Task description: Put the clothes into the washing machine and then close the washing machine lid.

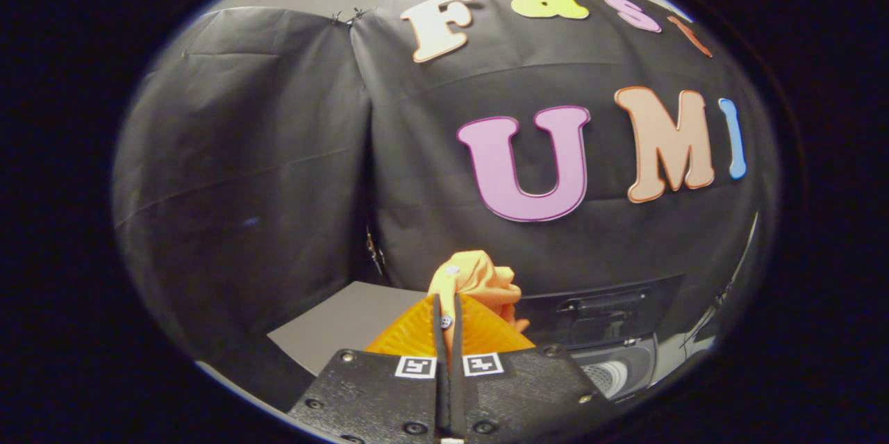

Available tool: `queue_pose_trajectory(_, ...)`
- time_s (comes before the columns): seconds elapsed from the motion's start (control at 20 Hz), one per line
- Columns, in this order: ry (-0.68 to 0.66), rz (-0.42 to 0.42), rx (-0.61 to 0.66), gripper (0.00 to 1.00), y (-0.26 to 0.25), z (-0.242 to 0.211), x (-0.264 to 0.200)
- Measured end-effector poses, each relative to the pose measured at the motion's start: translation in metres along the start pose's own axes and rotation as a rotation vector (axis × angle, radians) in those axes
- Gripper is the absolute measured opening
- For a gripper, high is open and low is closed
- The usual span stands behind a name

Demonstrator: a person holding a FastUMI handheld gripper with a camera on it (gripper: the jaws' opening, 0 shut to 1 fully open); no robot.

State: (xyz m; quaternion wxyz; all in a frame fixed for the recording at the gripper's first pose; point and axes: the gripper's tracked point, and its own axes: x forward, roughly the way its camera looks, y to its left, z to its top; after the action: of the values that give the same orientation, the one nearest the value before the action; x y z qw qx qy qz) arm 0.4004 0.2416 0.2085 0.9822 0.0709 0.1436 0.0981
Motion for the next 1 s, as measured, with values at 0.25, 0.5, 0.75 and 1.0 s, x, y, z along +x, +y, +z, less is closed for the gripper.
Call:
queue_pose_trajectory(0.25,-0.037,-0.016,-0.084,0.0,-0.042,-0.008,-0.026)
queue_pose_trajectory(0.5,-0.041,0.011,-0.094,0.0,-0.064,-0.036,-0.03)
queue_pose_trajectory(0.75,-0.035,0.06,-0.073,0.0,-0.082,-0.075,-0.031)
queue_pose_trajectory(1.0,-0.003,0.059,-0.044,0.0,-0.115,-0.131,-0.027)
